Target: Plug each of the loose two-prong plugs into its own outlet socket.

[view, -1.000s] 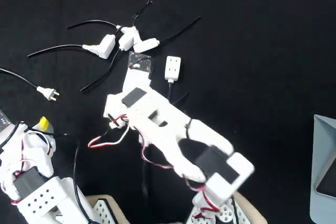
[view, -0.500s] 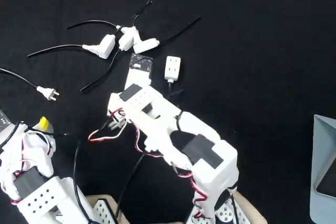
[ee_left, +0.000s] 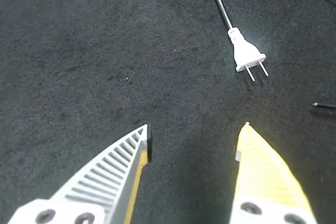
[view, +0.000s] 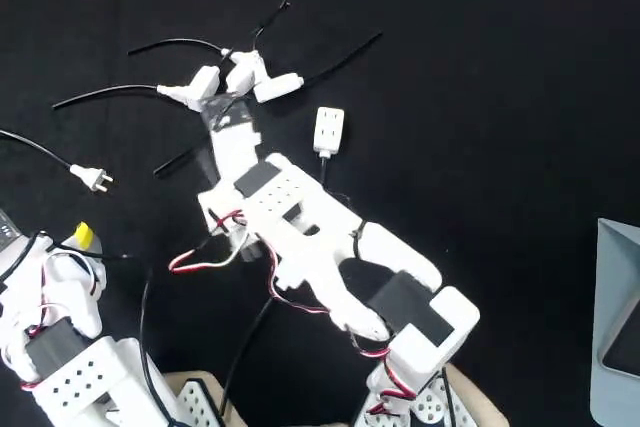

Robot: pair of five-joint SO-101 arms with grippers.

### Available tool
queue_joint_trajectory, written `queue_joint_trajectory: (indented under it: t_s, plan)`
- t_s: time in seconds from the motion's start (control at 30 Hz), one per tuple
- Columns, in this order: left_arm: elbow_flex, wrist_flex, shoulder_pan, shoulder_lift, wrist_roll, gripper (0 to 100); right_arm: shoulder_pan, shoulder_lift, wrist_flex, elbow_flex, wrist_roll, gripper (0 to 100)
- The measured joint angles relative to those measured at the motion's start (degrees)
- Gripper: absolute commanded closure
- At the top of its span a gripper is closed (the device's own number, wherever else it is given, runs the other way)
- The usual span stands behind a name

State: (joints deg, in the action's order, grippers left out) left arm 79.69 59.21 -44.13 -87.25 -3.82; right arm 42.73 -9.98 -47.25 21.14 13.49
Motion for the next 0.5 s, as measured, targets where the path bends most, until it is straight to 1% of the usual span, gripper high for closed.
queue_joint_trajectory:
  t_s: [0.07,0.13,0.17,0.3,0.5]
  plan:
    - [0.0,0.0,0.0,0.0,0.0,73,-0.7,0.0,2.4,1.6,-5.4,86.6]
    - [0.0,0.0,0.0,0.0,0.0,73,-0.9,0.0,2.5,2.3,-7.2,80.2]
    - [0.0,0.0,0.0,0.0,0.0,73,-0.9,0.0,2.0,2.3,-7.7,79.1]
    - [0.0,0.0,0.0,0.0,0.0,73,-0.7,1.0,-2.9,2.4,-8.1,79.0]
    - [0.0,0.0,0.0,0.0,0.0,73,3.4,5.3,-8.4,5.2,-7.2,78.9]
